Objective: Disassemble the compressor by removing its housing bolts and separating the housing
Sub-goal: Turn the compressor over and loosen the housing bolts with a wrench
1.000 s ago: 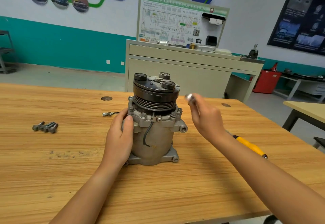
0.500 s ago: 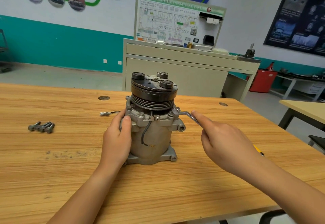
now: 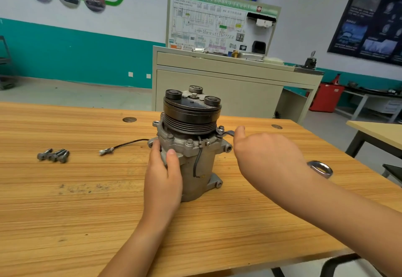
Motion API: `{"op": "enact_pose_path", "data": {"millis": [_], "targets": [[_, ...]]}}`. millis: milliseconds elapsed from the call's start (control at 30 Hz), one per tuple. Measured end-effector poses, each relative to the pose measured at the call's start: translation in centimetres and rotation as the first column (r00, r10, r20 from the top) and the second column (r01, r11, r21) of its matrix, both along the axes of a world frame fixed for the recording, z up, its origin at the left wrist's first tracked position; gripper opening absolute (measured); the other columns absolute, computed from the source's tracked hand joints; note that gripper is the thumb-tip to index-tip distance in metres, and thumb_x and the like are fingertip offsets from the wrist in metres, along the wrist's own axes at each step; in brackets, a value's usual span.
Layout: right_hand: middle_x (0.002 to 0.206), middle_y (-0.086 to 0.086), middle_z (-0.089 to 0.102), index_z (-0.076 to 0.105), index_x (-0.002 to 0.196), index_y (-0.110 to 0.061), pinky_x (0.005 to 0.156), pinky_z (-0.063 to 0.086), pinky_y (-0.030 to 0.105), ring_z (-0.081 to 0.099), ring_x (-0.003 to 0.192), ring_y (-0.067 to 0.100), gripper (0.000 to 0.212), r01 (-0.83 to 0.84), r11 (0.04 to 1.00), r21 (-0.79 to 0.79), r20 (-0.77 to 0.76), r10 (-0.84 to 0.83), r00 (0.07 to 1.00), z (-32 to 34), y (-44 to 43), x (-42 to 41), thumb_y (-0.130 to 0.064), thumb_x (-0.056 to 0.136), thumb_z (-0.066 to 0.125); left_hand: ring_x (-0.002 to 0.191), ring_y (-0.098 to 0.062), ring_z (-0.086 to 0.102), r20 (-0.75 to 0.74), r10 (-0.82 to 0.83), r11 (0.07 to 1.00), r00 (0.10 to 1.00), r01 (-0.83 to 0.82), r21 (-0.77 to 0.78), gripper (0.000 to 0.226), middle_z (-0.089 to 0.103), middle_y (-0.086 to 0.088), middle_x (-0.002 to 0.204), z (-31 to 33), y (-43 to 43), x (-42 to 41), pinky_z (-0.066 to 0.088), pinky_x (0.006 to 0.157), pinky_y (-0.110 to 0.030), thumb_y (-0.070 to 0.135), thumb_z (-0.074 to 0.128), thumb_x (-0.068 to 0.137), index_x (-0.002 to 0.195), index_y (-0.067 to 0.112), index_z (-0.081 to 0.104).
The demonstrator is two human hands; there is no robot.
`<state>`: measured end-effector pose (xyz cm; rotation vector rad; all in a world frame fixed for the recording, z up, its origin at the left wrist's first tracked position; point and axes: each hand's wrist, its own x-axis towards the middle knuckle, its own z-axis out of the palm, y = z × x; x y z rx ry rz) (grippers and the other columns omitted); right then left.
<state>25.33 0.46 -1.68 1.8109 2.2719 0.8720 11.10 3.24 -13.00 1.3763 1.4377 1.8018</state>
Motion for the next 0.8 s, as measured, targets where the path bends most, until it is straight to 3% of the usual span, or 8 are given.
{"op": "enact_pose_path", "data": {"millis": [67,133,233,300,400,567,700,800], "targets": [[0.107,0.015,0.06,0.009,0.143,0.006,0.037,0.021,0.028,0.056,0.076,0.028,0.058,-0.018,0.999,-0.034,0.03,0.019,0.999,0.2,0.0,-0.3,0.002,0.09,0.033,0.116,0.01,0.044,0.005,-0.006,1.0,1.0,0.006,0.022,0.044,0.052,0.016,0.126,0.1,0.0,0.2,0.034,0.088,-0.005,0.03,0.032,0.099,0.142,0.019,0.035],[0.114,0.017,0.059,0.01,0.142,0.008,0.038,0.021,0.028,0.059,0.091,0.032,0.056,-0.016,0.998,-0.068,0.038,0.019,0.999,0.4,-0.2,-0.5,0.003,0.091,0.034,0.106,0.02,0.042,-0.011,0.001,1.0,1.0,0.0,0.019,0.042,0.05,0.022,0.123,0.2,0.1,0.0,0.031,0.082,0.0,0.027,0.032,0.1,0.142,0.021,0.035],[0.111,0.017,0.059,0.009,0.141,0.009,0.037,0.02,0.028,0.052,0.075,0.027,0.057,-0.01,0.997,-0.08,0.019,0.012,1.0,0.5,-0.3,-0.5,0.002,0.09,0.033,0.13,-0.008,0.038,-0.042,-0.027,0.999,0.999,0.026,-0.021,0.049,0.043,0.003,0.144,0.2,0.3,-0.3,0.034,0.105,-0.027,0.029,0.031,0.099,0.147,0.017,0.029],[0.107,0.016,0.06,0.009,0.142,0.008,0.036,0.019,0.027,0.04,0.06,0.022,0.058,-0.014,0.998,-0.065,-0.005,0.013,1.0,0.4,-0.3,-0.3,0.003,0.09,0.034,0.132,-0.015,0.037,-0.049,-0.044,0.999,0.998,0.043,-0.029,0.05,0.042,-0.001,0.145,0.4,0.3,-0.5,0.033,0.108,-0.038,0.029,0.031,0.099,0.147,0.015,0.028],[0.103,0.014,0.059,0.008,0.142,0.006,0.035,0.018,0.027,0.026,0.049,0.012,0.059,-0.028,0.998,-0.052,-0.026,0.027,0.999,0.1,-0.1,0.1,0.002,0.09,0.035,0.132,-0.015,0.037,-0.077,-0.066,0.997,0.995,0.064,-0.031,0.06,0.043,0.001,0.143,0.6,0.1,-0.7,0.033,0.108,-0.042,0.041,0.03,0.093,0.148,0.016,0.026],[0.076,0.011,0.042,0.004,0.144,0.002,0.034,0.016,0.027,0.023,0.043,0.016,0.058,0.01,0.999,-0.043,0.014,-0.01,1.0,0.0,0.0,0.7,-0.002,0.092,0.031,0.136,-0.019,0.032,-0.102,-0.087,0.996,0.991,0.083,-0.042,0.071,0.04,0.003,0.146,0.2,0.0,-0.9,0.027,0.11,-0.047,0.049,0.024,0.084,0.148,0.017,0.026],[0.084,0.012,0.048,0.005,0.142,0.005,0.034,0.018,0.026,0.027,0.047,0.013,0.056,0.043,0.997,-0.064,-0.002,-0.043,0.999,0.1,-0.4,-0.2,-0.002,0.093,0.029,0.137,-0.009,0.028,-0.065,-0.061,0.997,0.996,0.058,-0.043,0.071,0.035,0.011,0.148,0.3,-0.3,-0.5,0.024,0.114,-0.044,0.05,0.024,0.084,0.148,0.021,0.024],[0.107,0.021,0.053,0.003,0.137,0.017,0.037,0.023,0.023,0.039,0.061,0.017,0.055,0.052,0.994,-0.1,0.017,-0.051,0.999,-0.6,-0.4,-1.8,0.005,0.09,0.028,0.122,0.013,0.033,-0.005,-0.048,0.998,0.999,0.048,-0.027,0.059,0.039,0.034,0.129,0.4,-0.4,-0.3,0.028,0.106,-0.023,0.048,0.027,0.084,0.14,0.034,0.031]]}}
